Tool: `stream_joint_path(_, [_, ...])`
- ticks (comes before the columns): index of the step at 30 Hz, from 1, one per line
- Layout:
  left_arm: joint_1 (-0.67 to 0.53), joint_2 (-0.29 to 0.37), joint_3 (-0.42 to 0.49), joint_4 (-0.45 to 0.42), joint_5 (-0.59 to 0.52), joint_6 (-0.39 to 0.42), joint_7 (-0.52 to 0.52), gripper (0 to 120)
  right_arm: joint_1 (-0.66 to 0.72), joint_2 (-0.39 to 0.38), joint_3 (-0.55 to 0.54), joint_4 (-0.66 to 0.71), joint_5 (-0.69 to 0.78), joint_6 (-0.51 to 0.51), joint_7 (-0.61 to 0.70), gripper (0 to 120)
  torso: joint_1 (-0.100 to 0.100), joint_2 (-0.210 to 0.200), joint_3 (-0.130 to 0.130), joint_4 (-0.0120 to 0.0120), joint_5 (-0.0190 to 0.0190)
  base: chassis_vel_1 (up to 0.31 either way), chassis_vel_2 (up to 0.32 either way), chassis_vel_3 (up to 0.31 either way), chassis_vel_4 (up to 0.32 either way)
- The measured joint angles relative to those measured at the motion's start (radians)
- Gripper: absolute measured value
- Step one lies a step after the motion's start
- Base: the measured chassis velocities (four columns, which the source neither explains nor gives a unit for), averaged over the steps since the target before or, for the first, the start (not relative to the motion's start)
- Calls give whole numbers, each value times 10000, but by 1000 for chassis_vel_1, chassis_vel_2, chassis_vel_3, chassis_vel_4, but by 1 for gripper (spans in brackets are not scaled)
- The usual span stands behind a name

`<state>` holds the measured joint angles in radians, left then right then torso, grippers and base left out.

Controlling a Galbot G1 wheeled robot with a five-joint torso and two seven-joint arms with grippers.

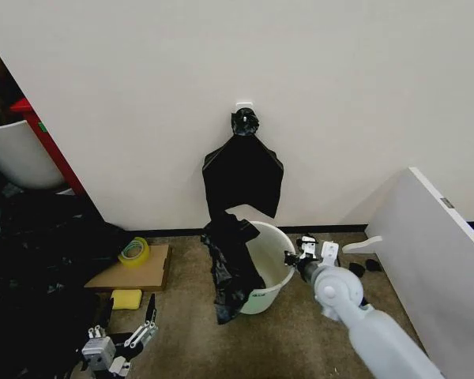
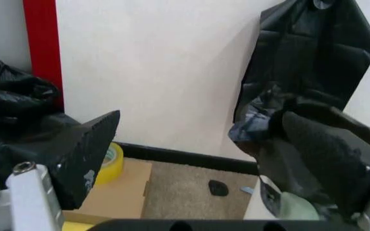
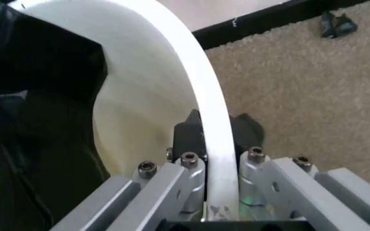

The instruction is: Place the garbage bag over the trash bin.

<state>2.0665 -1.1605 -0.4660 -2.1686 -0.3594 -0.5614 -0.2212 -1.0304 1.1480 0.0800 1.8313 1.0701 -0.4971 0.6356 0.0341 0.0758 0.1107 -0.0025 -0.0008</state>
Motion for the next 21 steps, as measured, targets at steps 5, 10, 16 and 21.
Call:
stream_joint_path(5, [80,10,-18,18,5,-82,-19,99,-45,303,-162,-102,-519,330,14,1,0,0,0,1,2,0,0,0,0])
stream_joint_path(10, [123,33,-29,41,17,-110,-33,99,-152,591,-411,-41,-961,526,251,1,0,0,0,-2,0,0,0,0,0])
stream_joint_path(16, [52,19,41,9,38,-56,-38,99,-168,706,-505,-261,-1137,549,262,1,0,0,0,-1,2,0,0,0,0])
stream_joint_path(21, [63,9,44,65,51,-81,-58,99,-97,752,-532,-583,-1331,678,109,1,0,1,-1,-2,-2,0,0,0,0])
